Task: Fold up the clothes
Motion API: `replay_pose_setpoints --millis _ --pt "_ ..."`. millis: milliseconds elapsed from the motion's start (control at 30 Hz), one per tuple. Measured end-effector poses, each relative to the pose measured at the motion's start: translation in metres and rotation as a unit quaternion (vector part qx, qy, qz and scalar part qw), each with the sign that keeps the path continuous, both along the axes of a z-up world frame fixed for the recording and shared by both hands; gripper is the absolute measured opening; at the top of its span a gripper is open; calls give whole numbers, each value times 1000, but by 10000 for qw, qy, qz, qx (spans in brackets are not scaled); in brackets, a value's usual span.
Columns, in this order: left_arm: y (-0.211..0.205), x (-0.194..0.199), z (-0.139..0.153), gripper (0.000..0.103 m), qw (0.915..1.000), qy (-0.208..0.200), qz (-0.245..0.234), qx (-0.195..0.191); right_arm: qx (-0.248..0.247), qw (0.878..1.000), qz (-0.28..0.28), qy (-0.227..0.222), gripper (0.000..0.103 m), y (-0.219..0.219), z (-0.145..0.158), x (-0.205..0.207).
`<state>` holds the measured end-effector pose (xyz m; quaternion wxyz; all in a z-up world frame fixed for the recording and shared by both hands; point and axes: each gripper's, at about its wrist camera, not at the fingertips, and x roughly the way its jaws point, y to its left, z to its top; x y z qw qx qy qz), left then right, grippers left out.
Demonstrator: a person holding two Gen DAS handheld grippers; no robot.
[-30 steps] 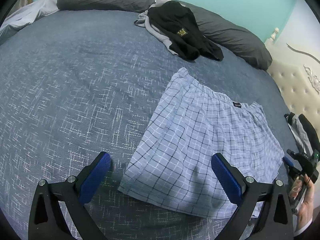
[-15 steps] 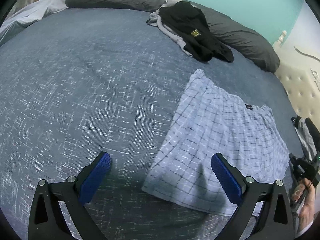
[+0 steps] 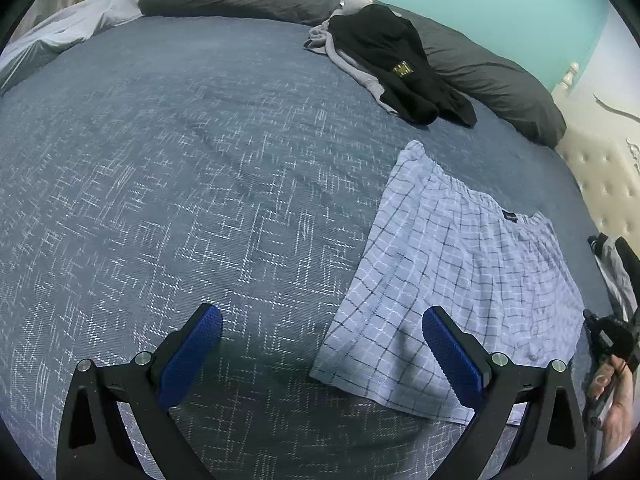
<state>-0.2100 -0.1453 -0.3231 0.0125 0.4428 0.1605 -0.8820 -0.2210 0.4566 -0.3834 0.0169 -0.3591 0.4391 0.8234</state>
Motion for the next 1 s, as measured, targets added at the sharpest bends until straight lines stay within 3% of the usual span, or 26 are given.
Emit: replay_pose_setpoints --millis 300,367,467,667,833,1000 --pt "2 0 -1 103 10000 -14 -27 43 5 9997 -230 -39 5 2 5 3" --pt "3 0 -1 103 10000 -18 -31 48 105 9996 -256 -17 10 2 11 3" --pt "3 -2 2 103 10000 20 -6 -1 158 9998 -22 102 24 -7 22 -1" --pt "10 -7 5 103 9998 77 -144 -142 433 9951 868 207 29 -52 54 -42" --pt "14 -8 8 103 9993 111 -285 -211 1019 9786 1780 167 31 -97 79 -114" --pt "8 -6 13 103 9991 215 -282 -239 1524 9484 2768 -255 31 -140 78 -185"
